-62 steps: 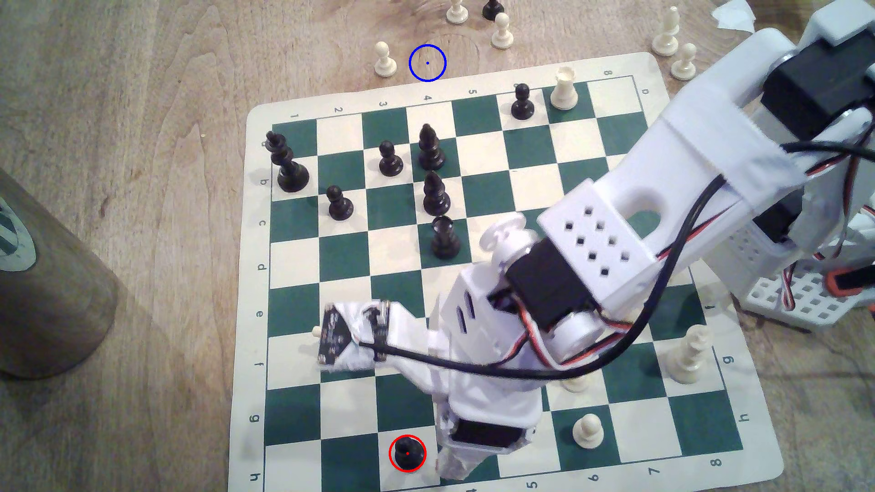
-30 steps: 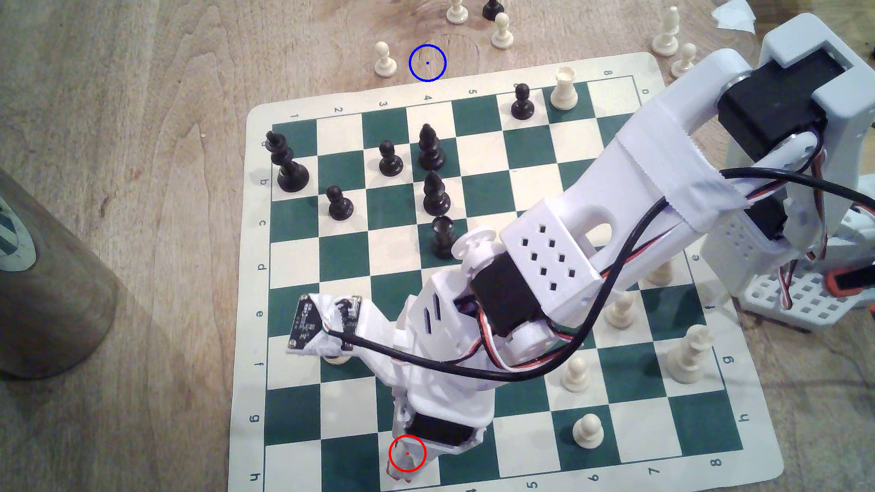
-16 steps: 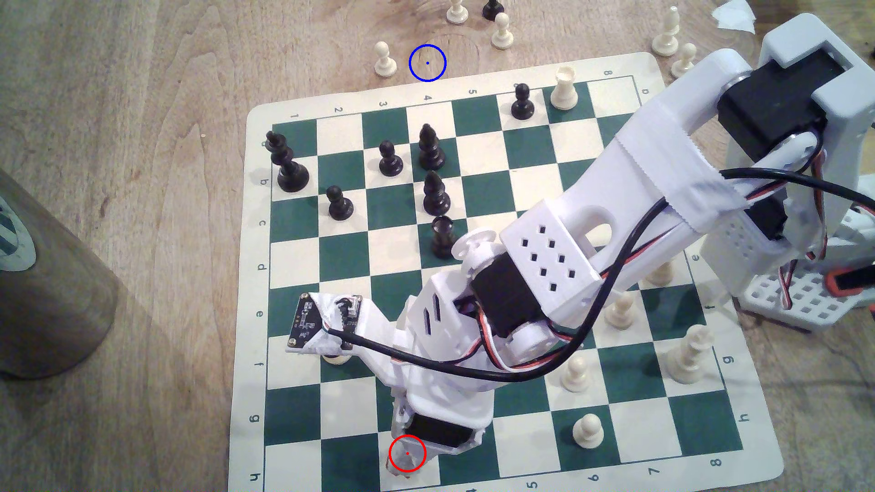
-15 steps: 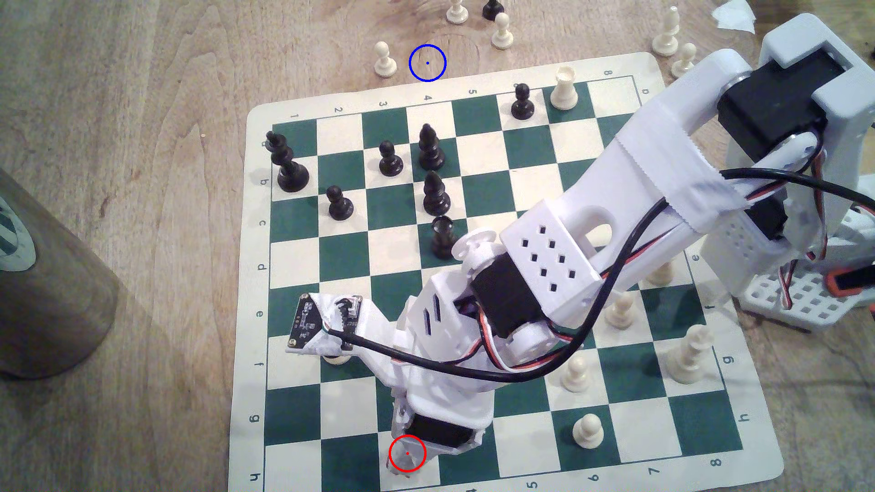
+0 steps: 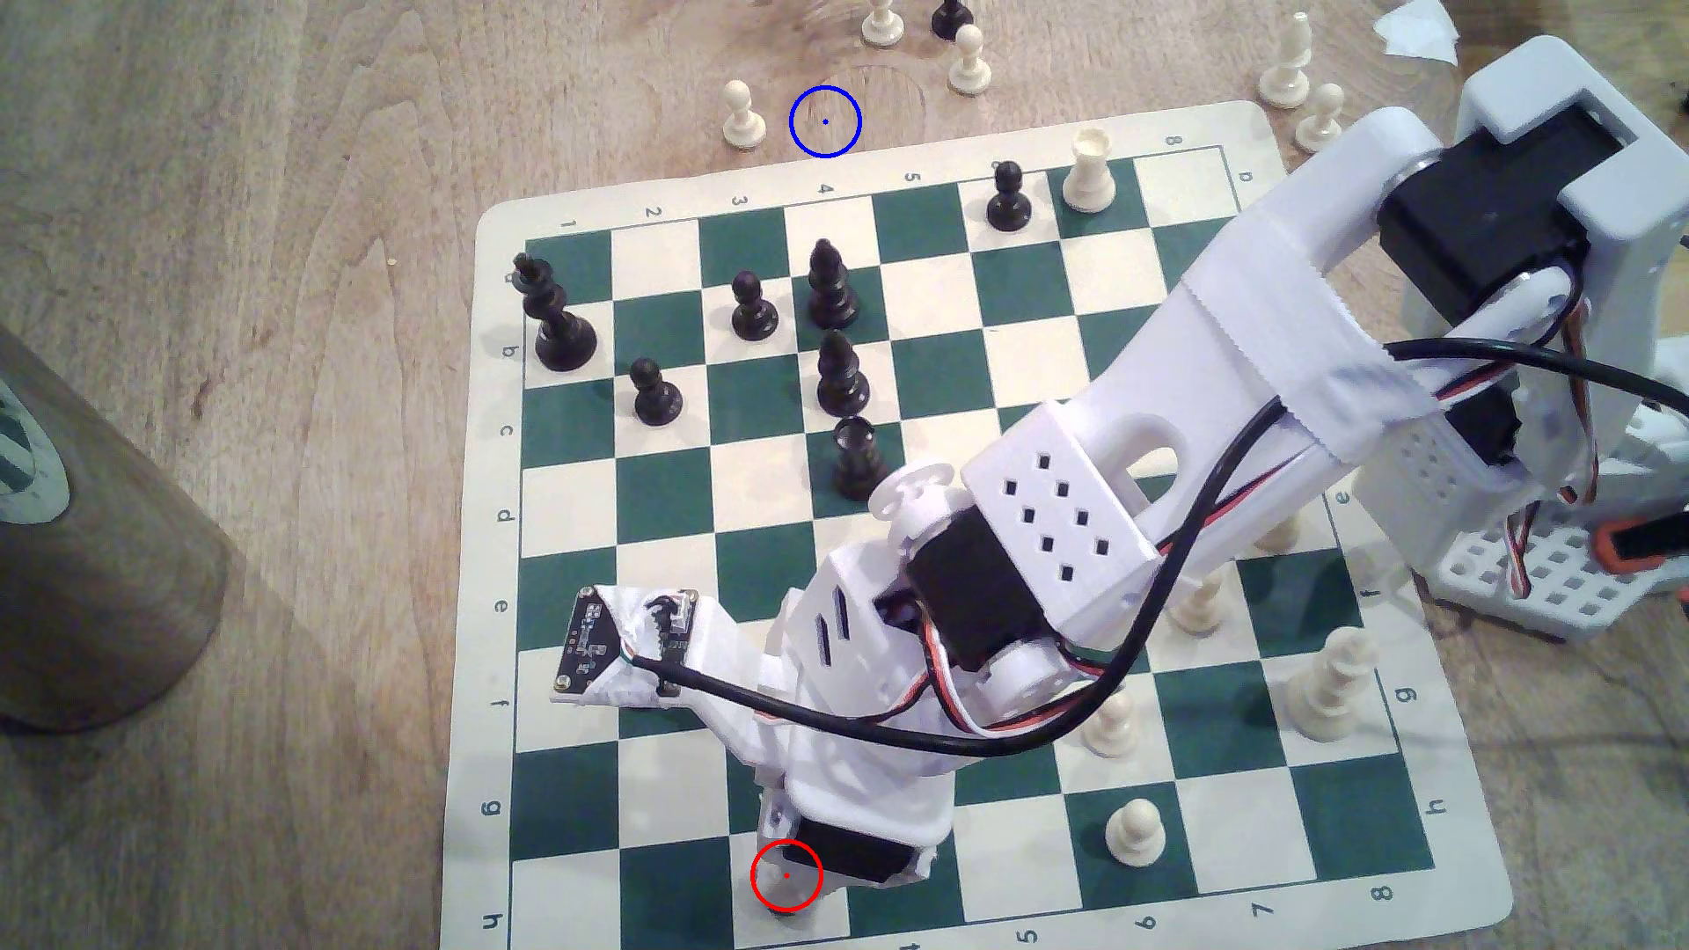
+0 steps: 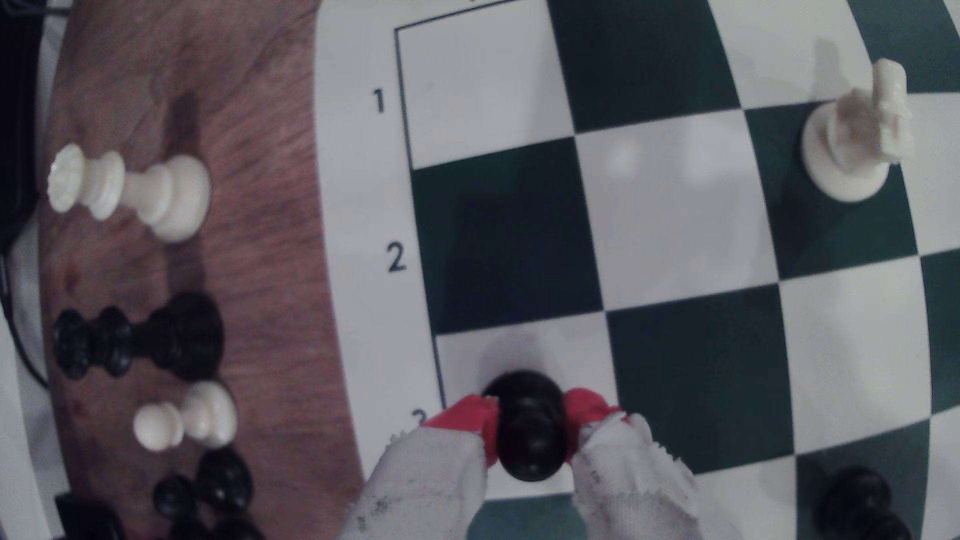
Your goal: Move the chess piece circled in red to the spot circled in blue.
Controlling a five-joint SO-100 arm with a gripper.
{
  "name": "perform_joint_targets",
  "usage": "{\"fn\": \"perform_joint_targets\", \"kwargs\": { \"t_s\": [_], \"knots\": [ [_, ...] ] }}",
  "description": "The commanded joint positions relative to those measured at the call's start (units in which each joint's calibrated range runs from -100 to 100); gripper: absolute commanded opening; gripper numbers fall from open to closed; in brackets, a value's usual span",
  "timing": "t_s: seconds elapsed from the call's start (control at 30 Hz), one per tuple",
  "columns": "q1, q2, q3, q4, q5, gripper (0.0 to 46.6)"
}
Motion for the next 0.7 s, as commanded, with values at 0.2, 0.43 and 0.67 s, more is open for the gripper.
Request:
{"fn": "perform_joint_targets", "kwargs": {
  "t_s": [0.2, 0.43, 0.67],
  "knots": [
    [0.9, -10.8, -5.7, 4.7, 0.4, 0.2],
    [9.6, -26.0, -6.0, 12.3, 4.2, 0.2],
    [23.2, -35.9, 2.1, 14.6, 8.4, 0.2]
  ]
}}
